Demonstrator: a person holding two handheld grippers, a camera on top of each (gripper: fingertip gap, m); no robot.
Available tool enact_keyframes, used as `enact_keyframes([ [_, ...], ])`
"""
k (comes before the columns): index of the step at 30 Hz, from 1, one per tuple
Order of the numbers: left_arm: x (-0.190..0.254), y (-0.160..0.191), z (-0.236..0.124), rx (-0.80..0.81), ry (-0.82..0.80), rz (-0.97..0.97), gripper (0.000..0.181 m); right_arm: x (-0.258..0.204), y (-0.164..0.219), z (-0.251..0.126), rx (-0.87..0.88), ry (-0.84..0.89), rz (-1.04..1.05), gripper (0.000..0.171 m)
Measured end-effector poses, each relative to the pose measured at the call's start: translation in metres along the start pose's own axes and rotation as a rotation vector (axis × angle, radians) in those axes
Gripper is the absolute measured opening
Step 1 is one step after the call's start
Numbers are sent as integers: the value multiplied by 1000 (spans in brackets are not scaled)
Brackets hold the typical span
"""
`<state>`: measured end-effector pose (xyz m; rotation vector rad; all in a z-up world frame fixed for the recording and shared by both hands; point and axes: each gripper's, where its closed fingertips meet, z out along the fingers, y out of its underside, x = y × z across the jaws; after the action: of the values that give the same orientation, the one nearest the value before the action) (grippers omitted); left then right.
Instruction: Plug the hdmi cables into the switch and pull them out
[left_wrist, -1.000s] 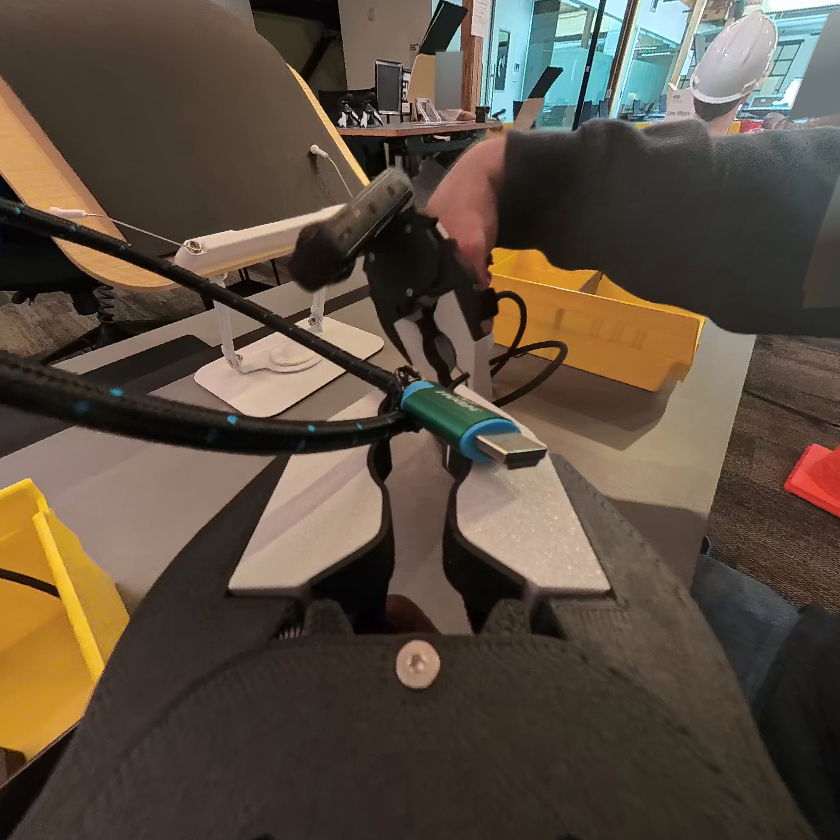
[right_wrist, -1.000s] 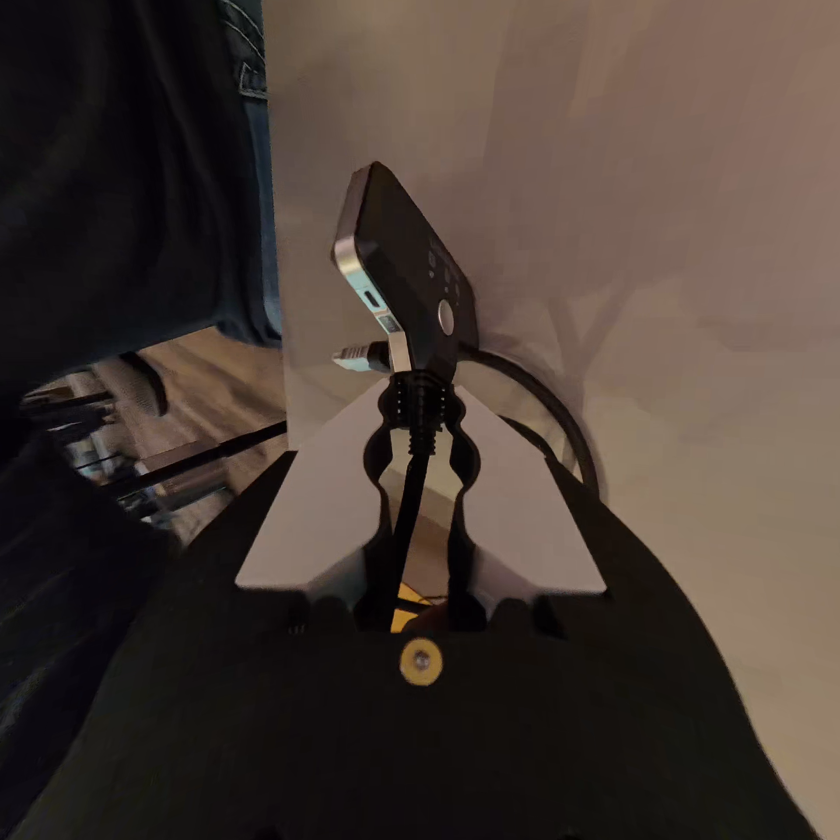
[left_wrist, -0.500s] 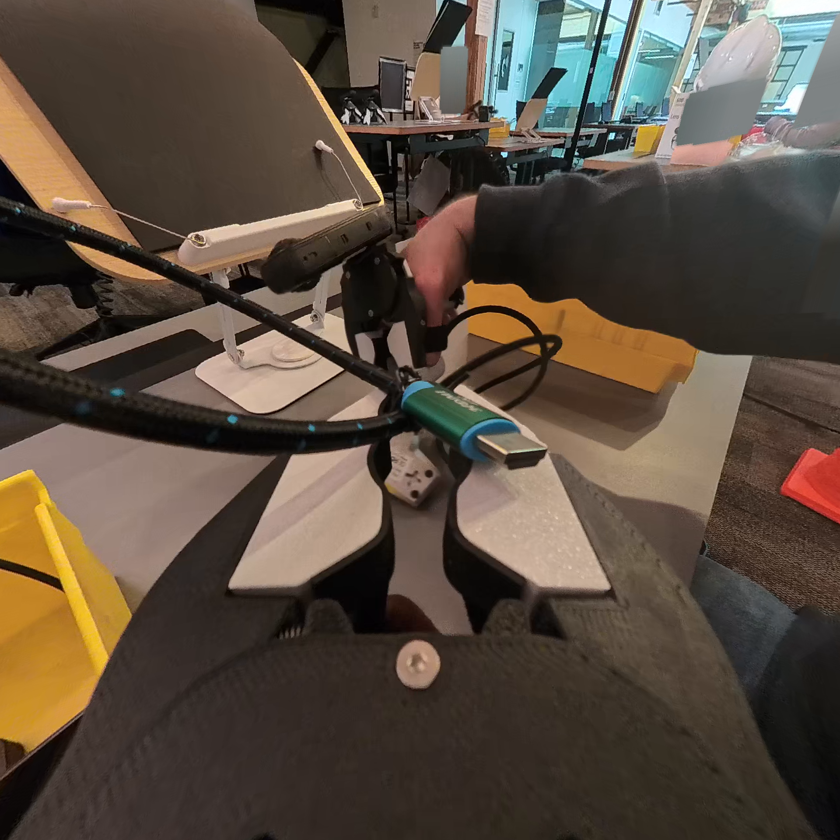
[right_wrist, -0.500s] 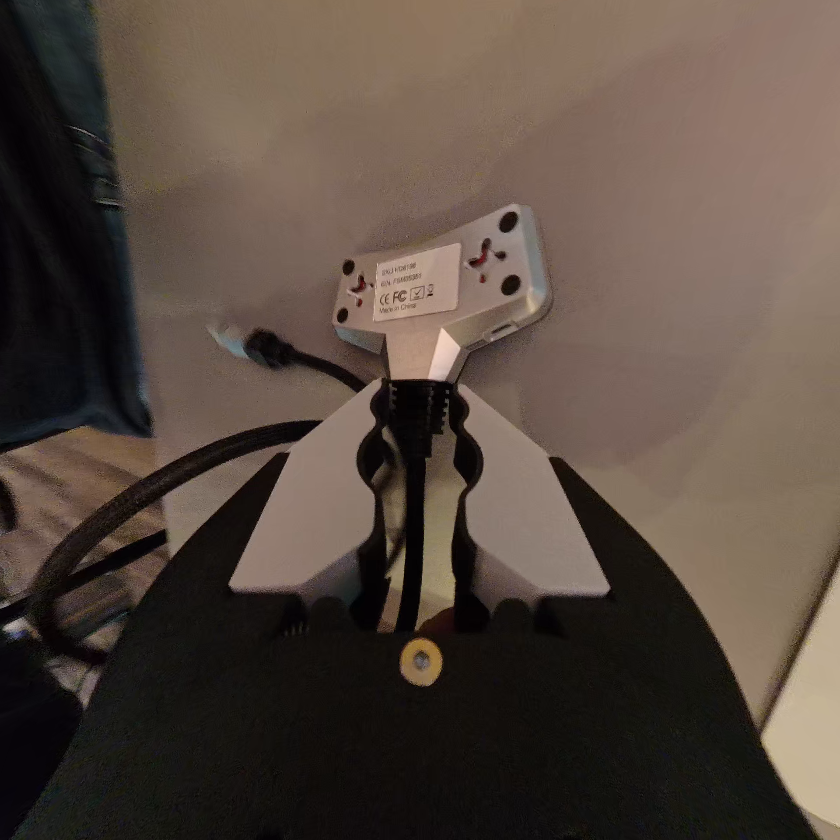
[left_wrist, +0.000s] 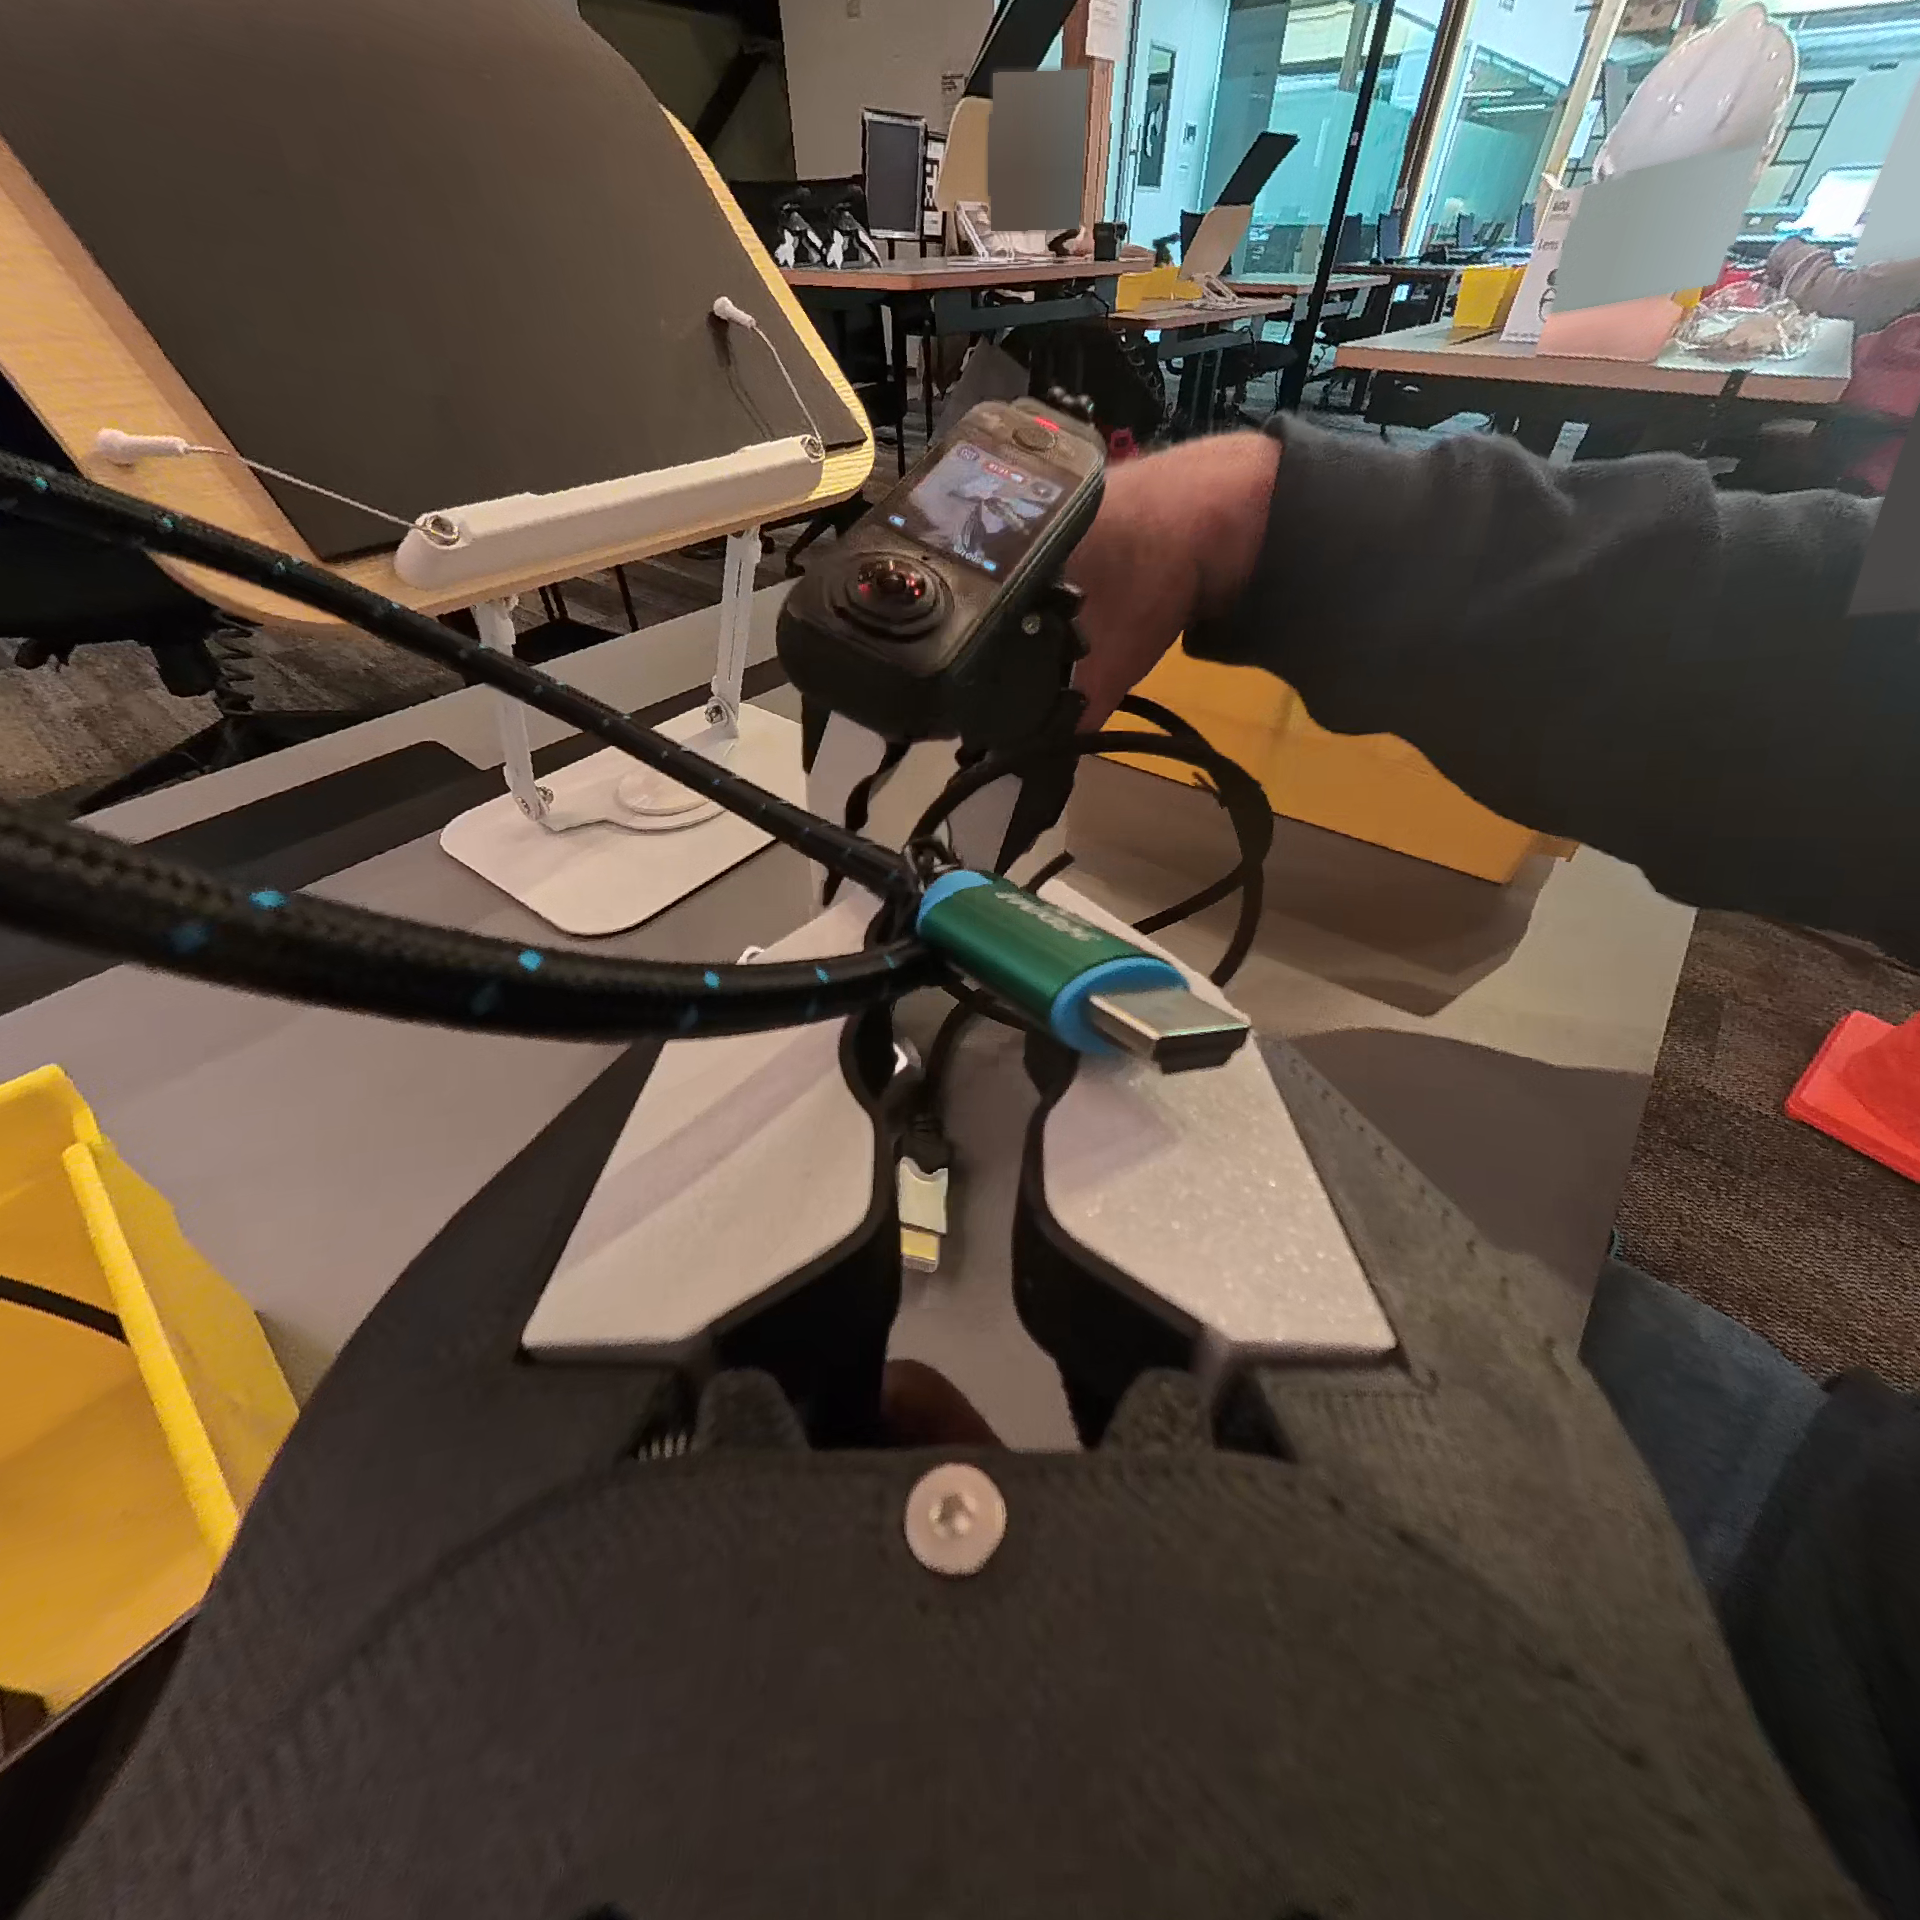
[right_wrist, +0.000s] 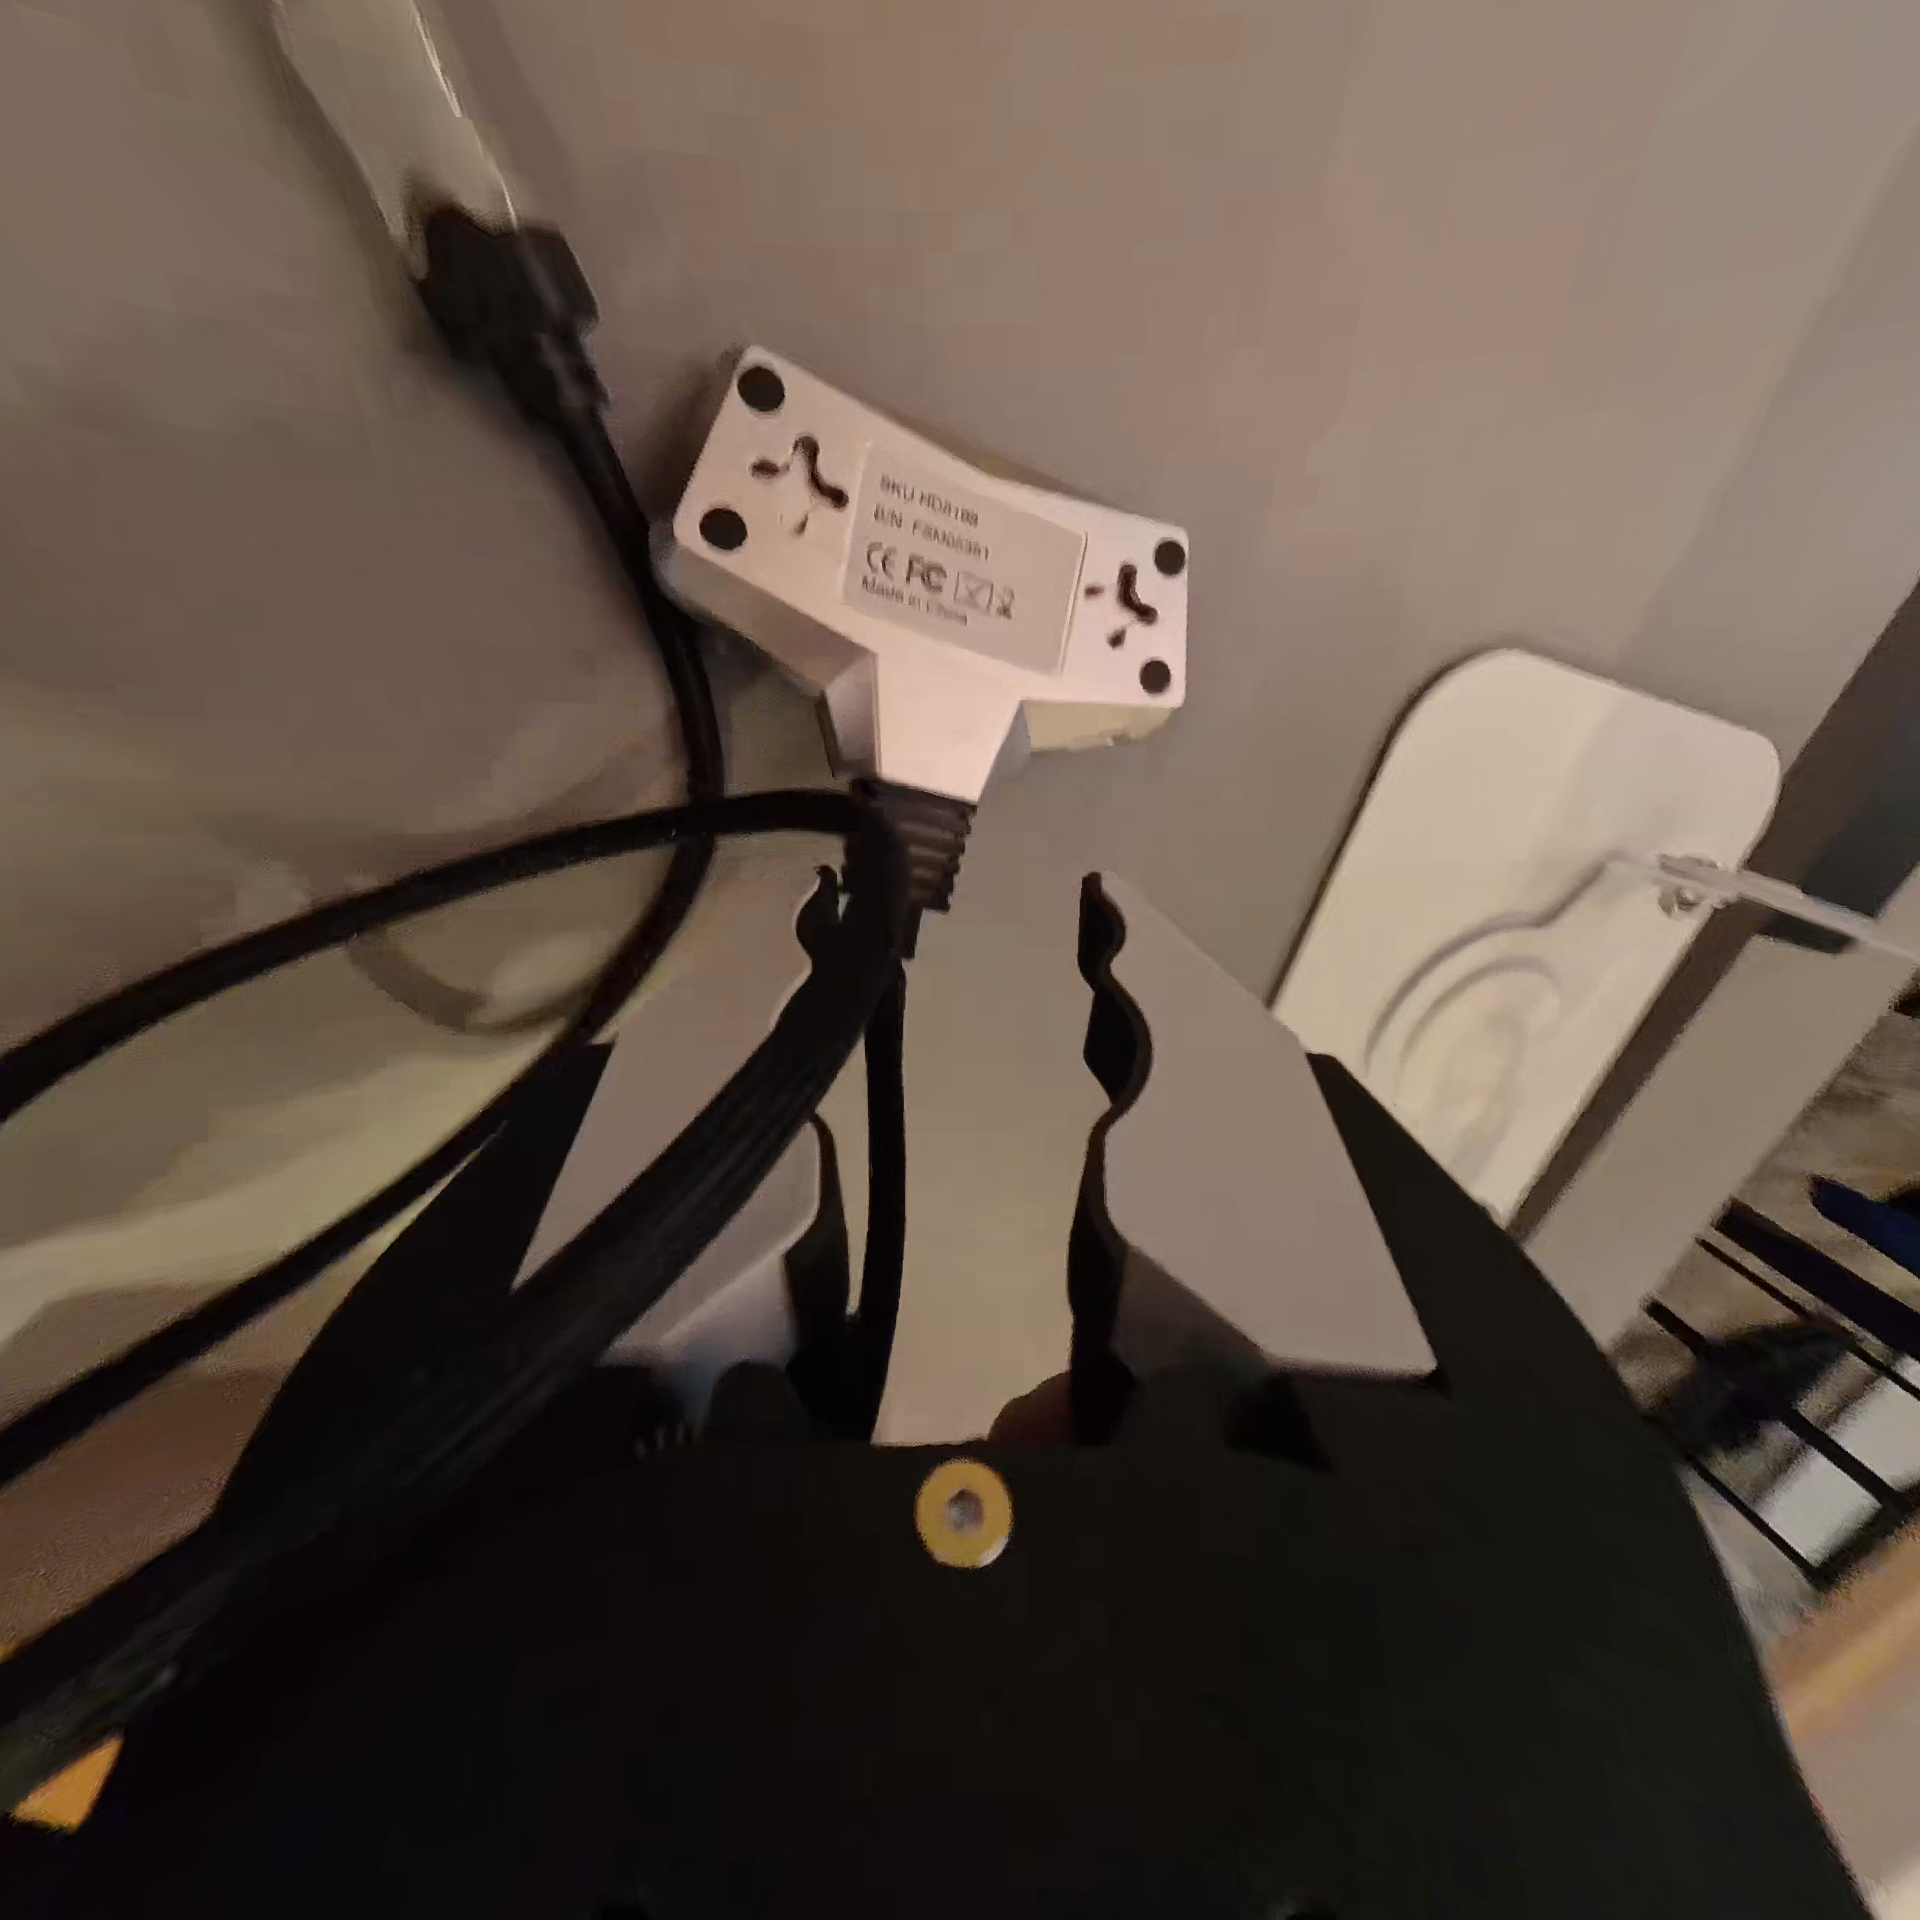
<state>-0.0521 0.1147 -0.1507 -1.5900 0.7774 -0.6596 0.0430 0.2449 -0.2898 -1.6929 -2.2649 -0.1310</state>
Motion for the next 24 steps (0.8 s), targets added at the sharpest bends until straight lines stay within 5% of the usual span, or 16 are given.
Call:
enact_keyframes([
  [7,-1,-1,-1,3,-2,3,20,22,39,-51,-200,84,52,38],
  [12,-1,-1,0,2,-2,2,20,39,-7,-79,13,153,145,30],
  [14,-1,0,0,1,-5,5,20,29,-28,-68,96,83,179,31],
  [20,-2,-4,-3,17,-12,15,20,10,-13,-9,26,-66,365,48],
  [24,-2,-4,-2,19,-8,13,20,-3,-7,11,48,-153,412,45],
])
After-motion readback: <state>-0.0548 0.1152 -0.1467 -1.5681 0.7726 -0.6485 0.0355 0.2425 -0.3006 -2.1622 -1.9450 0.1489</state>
